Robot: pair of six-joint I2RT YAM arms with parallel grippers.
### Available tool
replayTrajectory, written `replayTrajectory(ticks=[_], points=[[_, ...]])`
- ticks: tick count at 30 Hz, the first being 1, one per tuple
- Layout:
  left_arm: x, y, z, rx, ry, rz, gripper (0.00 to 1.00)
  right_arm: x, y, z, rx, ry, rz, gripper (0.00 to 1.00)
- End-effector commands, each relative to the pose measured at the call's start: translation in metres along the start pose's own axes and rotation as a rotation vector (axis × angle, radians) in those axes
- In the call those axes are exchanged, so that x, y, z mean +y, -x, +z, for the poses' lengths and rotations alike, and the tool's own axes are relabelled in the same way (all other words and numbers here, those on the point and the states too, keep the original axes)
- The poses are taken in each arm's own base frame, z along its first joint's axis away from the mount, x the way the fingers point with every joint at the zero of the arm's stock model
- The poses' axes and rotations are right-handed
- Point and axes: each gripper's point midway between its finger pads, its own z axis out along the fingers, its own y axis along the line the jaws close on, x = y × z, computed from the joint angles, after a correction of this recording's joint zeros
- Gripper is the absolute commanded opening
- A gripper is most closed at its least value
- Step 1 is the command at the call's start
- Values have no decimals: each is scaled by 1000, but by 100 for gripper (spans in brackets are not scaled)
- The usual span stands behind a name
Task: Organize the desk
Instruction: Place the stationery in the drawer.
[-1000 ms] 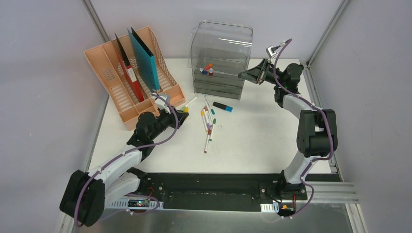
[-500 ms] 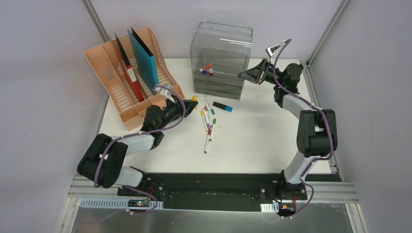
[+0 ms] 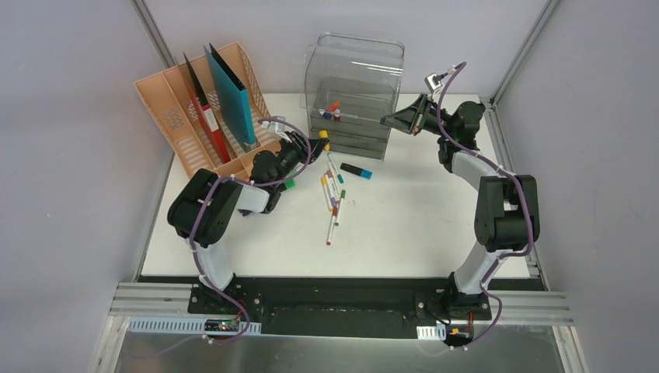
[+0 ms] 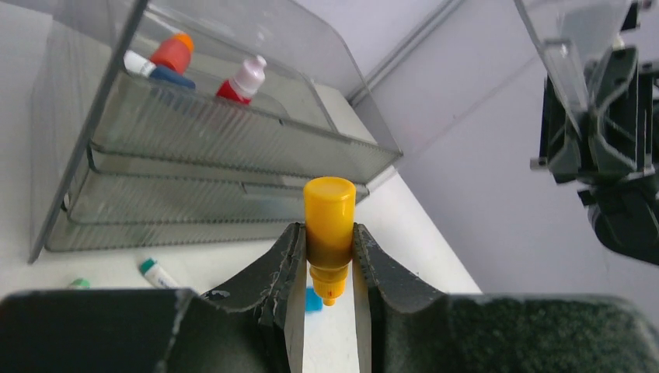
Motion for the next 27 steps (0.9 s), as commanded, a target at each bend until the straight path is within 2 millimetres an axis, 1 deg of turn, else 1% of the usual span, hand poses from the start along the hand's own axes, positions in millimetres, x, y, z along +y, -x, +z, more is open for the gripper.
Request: replayTrajectory(ticks=[1, 5, 7, 9, 13, 19, 23, 25, 27], points=[[-23, 43, 27, -195, -67, -44, 0, 15, -3, 6, 41, 36, 2, 6], [-20, 51, 40, -274, -34, -65, 0, 15, -3, 7, 41, 37, 2, 6], [-22, 54, 46, -298, -29, -80, 3, 15, -4, 6, 43, 37, 3, 6], [-24, 61, 53, -337, -21, -82, 9, 17, -3, 7, 42, 38, 0, 6], [-29, 71, 63, -406, 11, -24, 10, 19, -3, 6, 43, 41, -4, 6], [-13, 88, 70, -529, 120, -8, 10, 21, -2, 6, 42, 43, -8, 6], [-10, 93, 78, -572, 148, -4, 11, 22, -2, 6, 42, 44, -12, 6], [-10, 96, 81, -598, 169, 12, 12, 22, -2, 6, 43, 44, -11, 6], [-6, 98, 84, -624, 202, 30, 15, 23, -2, 6, 44, 45, -12, 6]])
